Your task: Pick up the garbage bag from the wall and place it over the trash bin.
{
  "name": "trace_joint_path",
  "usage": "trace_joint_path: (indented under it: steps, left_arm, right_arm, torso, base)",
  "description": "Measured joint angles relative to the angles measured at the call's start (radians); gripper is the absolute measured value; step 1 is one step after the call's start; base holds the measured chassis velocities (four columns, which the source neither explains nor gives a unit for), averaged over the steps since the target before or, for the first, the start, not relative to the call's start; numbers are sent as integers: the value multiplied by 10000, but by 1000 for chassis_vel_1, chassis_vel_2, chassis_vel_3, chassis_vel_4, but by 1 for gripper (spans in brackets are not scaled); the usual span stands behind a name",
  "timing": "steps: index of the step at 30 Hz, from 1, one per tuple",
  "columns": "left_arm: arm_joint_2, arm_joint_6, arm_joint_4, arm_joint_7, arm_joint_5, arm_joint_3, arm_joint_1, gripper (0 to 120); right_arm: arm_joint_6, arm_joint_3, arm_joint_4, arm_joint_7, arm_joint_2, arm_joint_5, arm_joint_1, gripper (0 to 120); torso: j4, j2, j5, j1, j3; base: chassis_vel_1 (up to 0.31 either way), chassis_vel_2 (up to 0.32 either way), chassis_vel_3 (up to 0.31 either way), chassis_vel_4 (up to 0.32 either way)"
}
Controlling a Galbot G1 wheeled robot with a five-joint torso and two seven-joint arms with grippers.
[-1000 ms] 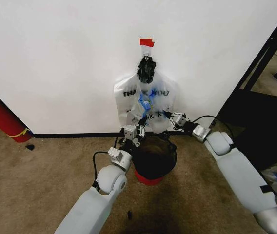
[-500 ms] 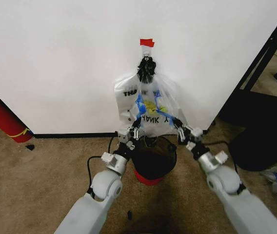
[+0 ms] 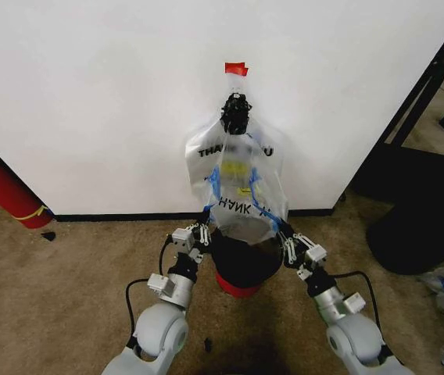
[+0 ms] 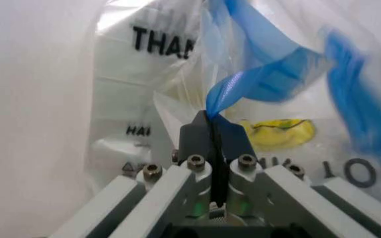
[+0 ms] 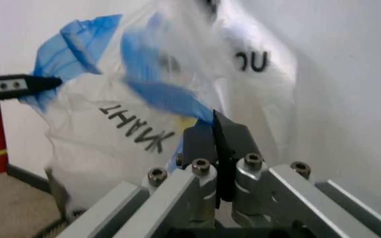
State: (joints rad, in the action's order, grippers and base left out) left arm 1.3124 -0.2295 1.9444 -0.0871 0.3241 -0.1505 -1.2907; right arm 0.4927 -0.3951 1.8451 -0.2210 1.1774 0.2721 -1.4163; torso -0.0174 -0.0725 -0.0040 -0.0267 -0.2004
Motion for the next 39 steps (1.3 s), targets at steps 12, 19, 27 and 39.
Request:
trace_joint_path:
  steps: [12, 19, 27, 39]
  left_arm:
    - [-281, 152, 577, -336, 41, 56, -432, 0]
    - [-408, 234, 1580, -301, 450, 125, -631, 0]
    - [-708, 1139, 3336, -570, 1197, 64, -1003, 0]
    - [-1152, 1876, 4316, -1088, 1664, -5, -1458, 0]
  right_arm:
    - [822, -618, 502, 75, -103, -861, -737, 0]
    - [1201, -479, 1178, 279, 18, -96, -539, 0]
    - [1063, -387, 2148, 574, 163, 288, -529, 0]
    - [899, -358, 2659, 981, 470, -65, -1033, 0]
  torso:
    - [2, 3, 1, -1, -1]
    - [3, 3, 1, -1, -1]
    - [3, 2, 1, -1, -1]
    - [2, 2, 1, -1, 0]
  base:
    - [0, 0, 0, 0]
    - [0, 0, 0, 0]
    - [0, 0, 0, 0]
    - [0, 0, 0, 0]
